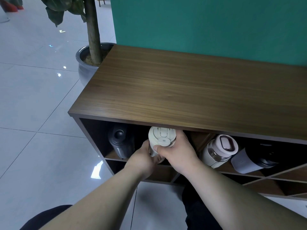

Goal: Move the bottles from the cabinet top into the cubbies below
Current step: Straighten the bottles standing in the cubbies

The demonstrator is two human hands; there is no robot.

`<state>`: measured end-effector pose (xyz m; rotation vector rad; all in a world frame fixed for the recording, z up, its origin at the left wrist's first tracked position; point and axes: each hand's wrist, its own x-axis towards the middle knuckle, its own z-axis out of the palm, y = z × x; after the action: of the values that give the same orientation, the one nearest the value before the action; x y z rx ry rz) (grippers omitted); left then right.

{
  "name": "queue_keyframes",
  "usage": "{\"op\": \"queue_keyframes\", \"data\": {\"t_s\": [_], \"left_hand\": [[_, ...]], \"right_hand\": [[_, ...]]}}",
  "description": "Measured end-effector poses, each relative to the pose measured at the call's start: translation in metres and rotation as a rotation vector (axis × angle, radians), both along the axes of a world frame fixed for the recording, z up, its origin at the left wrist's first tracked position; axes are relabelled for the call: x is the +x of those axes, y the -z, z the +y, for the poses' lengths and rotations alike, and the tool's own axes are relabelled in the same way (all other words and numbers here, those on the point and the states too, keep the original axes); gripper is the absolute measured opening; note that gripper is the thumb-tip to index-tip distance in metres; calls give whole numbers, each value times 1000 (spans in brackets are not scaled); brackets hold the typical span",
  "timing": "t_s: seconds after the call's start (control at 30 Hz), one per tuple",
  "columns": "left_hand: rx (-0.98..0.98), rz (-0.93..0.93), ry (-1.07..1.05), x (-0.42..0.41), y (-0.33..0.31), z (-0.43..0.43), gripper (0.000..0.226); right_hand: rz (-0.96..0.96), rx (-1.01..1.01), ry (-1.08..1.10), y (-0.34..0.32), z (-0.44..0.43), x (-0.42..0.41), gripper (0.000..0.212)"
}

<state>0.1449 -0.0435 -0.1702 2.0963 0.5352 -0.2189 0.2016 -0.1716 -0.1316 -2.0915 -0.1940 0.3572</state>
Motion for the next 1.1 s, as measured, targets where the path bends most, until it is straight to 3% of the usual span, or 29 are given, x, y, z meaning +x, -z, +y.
{"op": "queue_keyframes", "data": {"t_s": [0.3, 0.4, 0.5, 0.6, 0.67, 0.77, 0.83, 0.93, 1.1], "left_hand": [[1, 21, 6, -1, -5, 0, 51], [26, 81, 21, -6, -10, 1, 53], [-55, 102, 136, -19, -8, 10, 57], [-32, 259, 119, -37, 1, 29, 69], [-29, 364, 12, -44, 14, 50, 67], [-9, 339, -132, -51, 17, 74, 76], [-36, 293, -236, -51, 8, 80, 77], [-37, 217, -337, -49, -1, 83, 69], [-13, 141, -334, -48, -2, 85, 53]], "right_hand": [[10, -55, 0, -7, 0, -3, 81], [-15, -182, -7, -19, -1, -12, 84], [-305, -298, -50, -38, -9, -36, 74], [-580, -229, -284, -52, -11, -64, 51], [-486, -179, -474, -54, -2, -77, 47], [-173, -221, -629, -51, 26, -81, 75], [-48, -218, -538, -42, 51, -74, 92], [-17, -155, -299, -28, 85, -59, 103], [65, -54, -136, -3, 110, -36, 86]]}}
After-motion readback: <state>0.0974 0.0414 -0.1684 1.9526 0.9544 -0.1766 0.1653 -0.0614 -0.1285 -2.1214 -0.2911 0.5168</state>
